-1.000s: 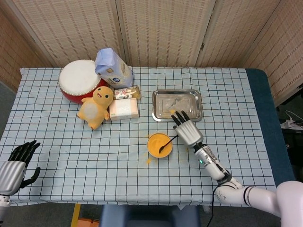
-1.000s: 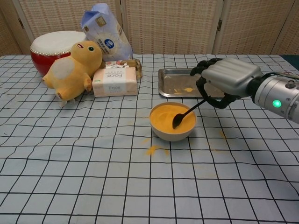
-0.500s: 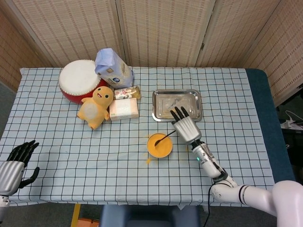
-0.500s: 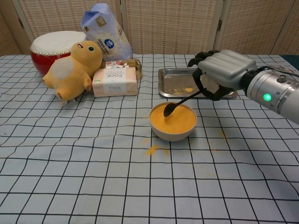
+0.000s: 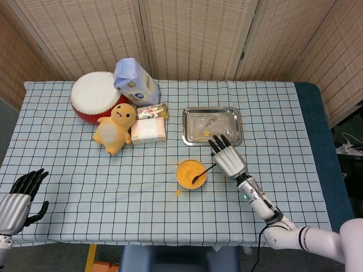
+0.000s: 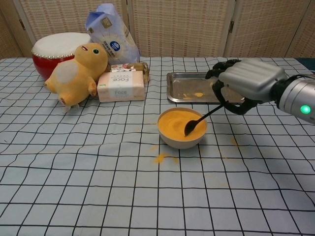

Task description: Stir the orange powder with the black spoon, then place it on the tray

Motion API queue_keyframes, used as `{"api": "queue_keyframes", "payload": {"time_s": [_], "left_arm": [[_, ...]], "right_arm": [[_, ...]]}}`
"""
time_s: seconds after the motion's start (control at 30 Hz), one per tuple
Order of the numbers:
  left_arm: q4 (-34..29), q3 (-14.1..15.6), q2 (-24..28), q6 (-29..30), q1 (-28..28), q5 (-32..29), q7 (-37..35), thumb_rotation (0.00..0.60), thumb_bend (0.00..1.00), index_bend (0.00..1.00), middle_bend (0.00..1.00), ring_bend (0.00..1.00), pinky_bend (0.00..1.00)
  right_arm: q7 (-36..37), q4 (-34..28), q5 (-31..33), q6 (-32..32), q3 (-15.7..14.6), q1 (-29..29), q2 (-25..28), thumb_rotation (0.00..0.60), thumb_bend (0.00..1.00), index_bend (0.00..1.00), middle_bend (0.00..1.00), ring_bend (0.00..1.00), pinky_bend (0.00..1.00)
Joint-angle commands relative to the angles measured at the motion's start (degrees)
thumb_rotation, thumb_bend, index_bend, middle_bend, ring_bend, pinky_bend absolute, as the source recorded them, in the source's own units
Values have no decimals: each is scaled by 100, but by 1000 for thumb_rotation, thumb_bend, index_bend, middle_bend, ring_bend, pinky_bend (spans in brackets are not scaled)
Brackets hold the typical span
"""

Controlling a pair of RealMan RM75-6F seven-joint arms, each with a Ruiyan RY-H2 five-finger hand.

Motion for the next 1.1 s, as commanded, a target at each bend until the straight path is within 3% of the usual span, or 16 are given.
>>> {"api": "queue_keyframes", "payload": {"time_s": [0.03, 0.63, 1.1], "left_arm": [[12, -1, 0, -1, -1, -2, -17, 600, 461, 0, 0, 0, 92], [47, -21, 20, -94, -50, -52, -109, 600, 461, 0, 0, 0, 91], [54, -13, 16, -83, -41, -50, -120, 600, 461, 0, 0, 0, 92]], "right_arm": [[-128, 128, 46, -29, 33, 60, -109, 600, 403, 839, 114, 0, 101], [-579, 1105, 336, -155, 307, 413, -847, 600, 405, 851, 115, 0, 101], [313, 1219, 136, 4, 468, 385, -875, 600, 406, 856, 125, 0, 104]]}}
